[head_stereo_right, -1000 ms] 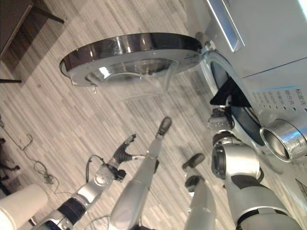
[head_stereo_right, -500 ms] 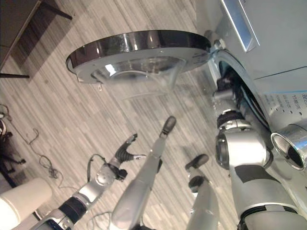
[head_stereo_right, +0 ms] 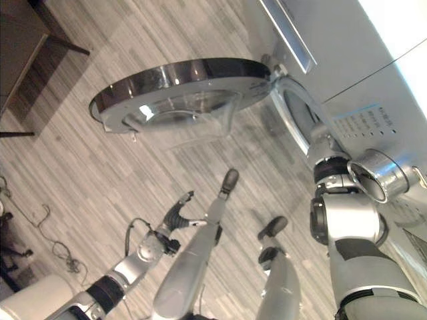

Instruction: Grab the laundry basket,head to the washer,open it,put in the laundry and shut it.

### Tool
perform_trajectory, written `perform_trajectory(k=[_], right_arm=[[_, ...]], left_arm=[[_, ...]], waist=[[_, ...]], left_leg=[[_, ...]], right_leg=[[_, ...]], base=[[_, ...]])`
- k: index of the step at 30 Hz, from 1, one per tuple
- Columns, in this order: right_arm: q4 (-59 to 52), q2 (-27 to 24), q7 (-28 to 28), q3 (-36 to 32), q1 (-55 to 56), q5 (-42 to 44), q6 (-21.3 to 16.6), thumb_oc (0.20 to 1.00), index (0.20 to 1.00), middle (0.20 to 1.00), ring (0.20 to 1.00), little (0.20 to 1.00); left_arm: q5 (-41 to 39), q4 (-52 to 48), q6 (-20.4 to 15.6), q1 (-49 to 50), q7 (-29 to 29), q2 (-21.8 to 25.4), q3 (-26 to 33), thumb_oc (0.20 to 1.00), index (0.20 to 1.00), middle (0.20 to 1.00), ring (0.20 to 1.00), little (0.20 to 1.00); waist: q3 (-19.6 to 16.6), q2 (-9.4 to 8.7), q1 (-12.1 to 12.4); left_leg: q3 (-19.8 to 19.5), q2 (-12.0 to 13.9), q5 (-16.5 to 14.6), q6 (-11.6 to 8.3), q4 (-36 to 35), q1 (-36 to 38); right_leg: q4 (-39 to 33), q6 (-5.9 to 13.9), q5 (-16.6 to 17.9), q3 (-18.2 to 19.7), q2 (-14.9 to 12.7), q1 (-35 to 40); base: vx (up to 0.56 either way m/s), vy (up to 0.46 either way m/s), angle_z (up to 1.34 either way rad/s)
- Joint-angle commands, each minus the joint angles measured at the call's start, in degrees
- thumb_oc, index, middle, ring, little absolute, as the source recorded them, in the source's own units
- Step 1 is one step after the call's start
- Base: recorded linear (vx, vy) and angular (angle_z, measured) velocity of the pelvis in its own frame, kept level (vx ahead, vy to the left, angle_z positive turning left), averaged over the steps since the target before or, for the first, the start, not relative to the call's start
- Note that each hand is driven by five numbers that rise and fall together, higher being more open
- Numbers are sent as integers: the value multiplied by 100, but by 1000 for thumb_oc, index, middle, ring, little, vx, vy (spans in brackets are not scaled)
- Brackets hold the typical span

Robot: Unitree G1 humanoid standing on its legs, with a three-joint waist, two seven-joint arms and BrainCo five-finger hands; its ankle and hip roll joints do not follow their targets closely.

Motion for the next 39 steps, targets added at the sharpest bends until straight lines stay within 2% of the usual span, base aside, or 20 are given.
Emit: perform_trajectory(k=[1, 2, 5, 6, 9, 13, 14, 15, 17, 18, 20, 21, 25, 28, 29, 31, 33, 35, 39], right_arm=[[-600, -727, 660, 254, -164, 260, 109, 1000, 1000, 1000, 1000, 1000], [-614, -706, 657, 250, -143, 259, 100, 1000, 1000, 1000, 1000, 1000], [-1068, -120, 751, 18, 477, 383, -149, 1000, 1000, 1000, 1000, 1000], [-1080, -114, 744, 15, 488, 379, -149, 1000, 1000, 1000, 1000, 1000], [-2154, 630, 1139, 86, 1747, 145, -388, 1000, 1000, 1000, 1000, 1000], [-2810, 1062, 1259, 189, 2700, -164, -430, 1000, 1000, 1000, 1000, 1000], [-3259, 1183, 1350, 550, 3414, -799, -306, 1000, 1000, 1000, 1000, 1000], [-3451, 1160, 1455, 995, 4155, -1707, 4, 1000, 1000, 1000, 1000, 1000], [-3428, 1107, 1641, 1420, 4767, -2524, 283, 1000, 1000, 1000, 1000, 1000], [-3502, 1004, 1874, 1783, 5464, -3266, 466, 1000, 1000, 1000, 1000, 1000], [-3333, 966, 2030, 1788, 5900, -3533, 590, 1000, 1000, 1000, 1000, 1000], [-3258, 963, 2087, 1758, 6049, -3596, 642, 1000, 1000, 1000, 1000, 1000], [-2919, 844, 2246, 1827, 6462, -4121, 758, 1000, 1000, 1000, 1000, 1000], [-2093, 823, 2309, 2104, 6622, -5112, 972, 1000, 1000, 1000, 1000, 1000], [-2085, 826, 2306, 2105, 6617, -5114, 967, 1000, 1000, 1000, 1000, 1000], [-1438, 962, 2254, 2144, 6454, -5455, 1183, 1000, 1000, 1000, 1000, 1000], [-1282, 1034, 2253, 2085, 6407, -5405, 1194, 1000, 1000, 1000, 1000, 1000], [-860, 1294, 2232, 1868, 6184, -5031, 1259, 1000, 1000, 1000, 1000, 1000], [-700, 1459, 2258, 1948, 6152, -5120, 1274, 1000, 1000, 1000, 1000, 1000]], left_arm=[[-192, 218, -168, 223, -40, -135, -53, 1000, 1000, 1000, 1000, 1000], [-193, 219, -168, 238, -43, -129, -43, 1000, 1000, 1000, 1000, 1000], [-180, 325, -168, 315, -12, -218, 55, 1000, 1000, 1000, 1000, 1000], [-179, 325, -170, 320, -12, -216, 54, 1000, 1000, 1000, 1000, 1000], [2, 500, -165, 374, -23, -376, 277, 1000, 1000, 1000, 1000, 1000], [111, 546, -130, 454, -36, -447, 410, 1000, 1000, 1000, 1000, 1000], [113, 588, -112, 520, -51, -491, 554, 1000, 1000, 1000, 1000, 1000], [207, 712, -107, 583, -69, -486, 724, 1000, 1000, 1000, 1000, 1000], [358, 831, -66, 644, -140, -473, 808, 1000, 1000, 1000, 1000, 1000], [569, 876, -41, 743, -232, -381, 845, 1000, 1000, 1000, 1000, 1000], [675, 936, -28, 826, -327, -299, 842, 1000, 1000, 1000, 1000, 1000], [727, 991, -26, 849, -322, -270, 861, 1000, 1000, 1000, 1000, 1000], [871, 1430, -41, 970, -343, -221, 1020, 1000, 1000, 1000, 1000, 1000], [1087, 2128, -35, 1106, -363, -326, 1153, 1000, 1000, 1000, 1000, 1000], [1089, 2133, -38, 1103, -362, -328, 1155, 1000, 1000, 1000, 1000, 1000], [1277, 2880, 19, 1118, -333, -489, 1212, 1000, 1000, 1000, 1000, 1000], [1295, 3049, 25, 1095, -314, -544, 1239, 1000, 1000, 1000, 1000, 1000], [1341, 3726, 118, 1014, -231, -812, 1343, 1000, 1000, 1000, 1000, 1000], [1237, 4034, 134, 974, -198, -1064, 1495, 1000, 1000, 1000, 1000, 1000]], waist=[[-338, -52, -106], [-340, -61, -111], [-345, -99, -229], [-348, -101, -230], [-341, -215, -478], [-391, -332, -666], [-396, -429, -818], [-486, -557, -994], [-602, -683, -1113], [-723, -814, -1228], [-823, -873, -1303], [-838, -874, -1321], [-988, -881, -1383], [-1185, -801, -1371], [-1173, -800, -1373], [-1328, -737, -1370], [-1368, -707, -1356], [-1595, -671, -1309], [-1818, -606, -1238]], left_leg=[[336, 6, -691, -261, -401, 341], [343, 7, -694, -260, -401, 352], [389, -3, -736, -241, -413, 436], [389, -3, -736, -241, -413, 439], [475, 10, -773, -236, -425, 580], [562, 36, -795, -224, -430, 689], [645, 88, -801, -205, -424, 772], [761, 157, -821, -179, -425, 897], [836, 206, -853, -150, -435, 1018], [889, 259, -879, -131, -446, 1177], [911, 277, -898, -126, -447, 1323], [949, 284, -760, -89, -447, 1339], [978, 307, -805, -92, -447, 1740], [969, 329, -818, -95, -447, 2274], [968, 329, -820, -96, -447, 2286], [986, 373, -797, -112, -447, 2667], [973, 385, -800, -111, -446, 2792], [961, 429, -776, -148, -447, 3093], [901, 484, -732, -244, -447, 3411]], right_leg=[[-1050, 19, -191, 393, 526, 893], [-1071, 19, -180, 398, 530, 911], [-1320, 21, -65, 437, 565, 1094], [-1324, 22, -63, 436, 565, 1099], [-1588, 34, 80, 481, 598, 1325], [-1738, 71, 217, 529, 605, 1469], [-1815, 96, 343, 603, 602, 1526], [-1936, 140, 491, 686, 602, 1616], [-2099, 191, 635, 762, 618, 1755], [-2214, 226, 731, 809, 625, 1898], [-2264, 241, 775, 822, 624, 2029], [-2265, 231, 887, 776, 615, 2030], [-2243, 232, 912, 780, 608, 2281], [-2164, 197, 865, 733, 597, 2675], [-2166, 197, 865, 731, 598, 2688], [-2117, 167, 841, 717, 604, 2974], [-2111, 154, 826, 728, 601, 3076], [-2172, 130, 818, 733, 633, 3398], [-2345, 49, 747, 707, 703, 3851]], base=[[5, 34, -18], [5, 11, -20], [1, 9, -22], [3, 10, -16], [2, 29, -12], [-9, 41, -14], [-29, 136, -36], [-23, 124, -38], [17, 22, -42], [37, -35, -45], [-11, -21, -22], [-57, 10, -6], [-11, -15, -10], [7, -78, 1], [-24, -67, 10], [-42, -103, 6], [-24, -94, -5], [-58, -145, -2], [-59, -118, 2]])
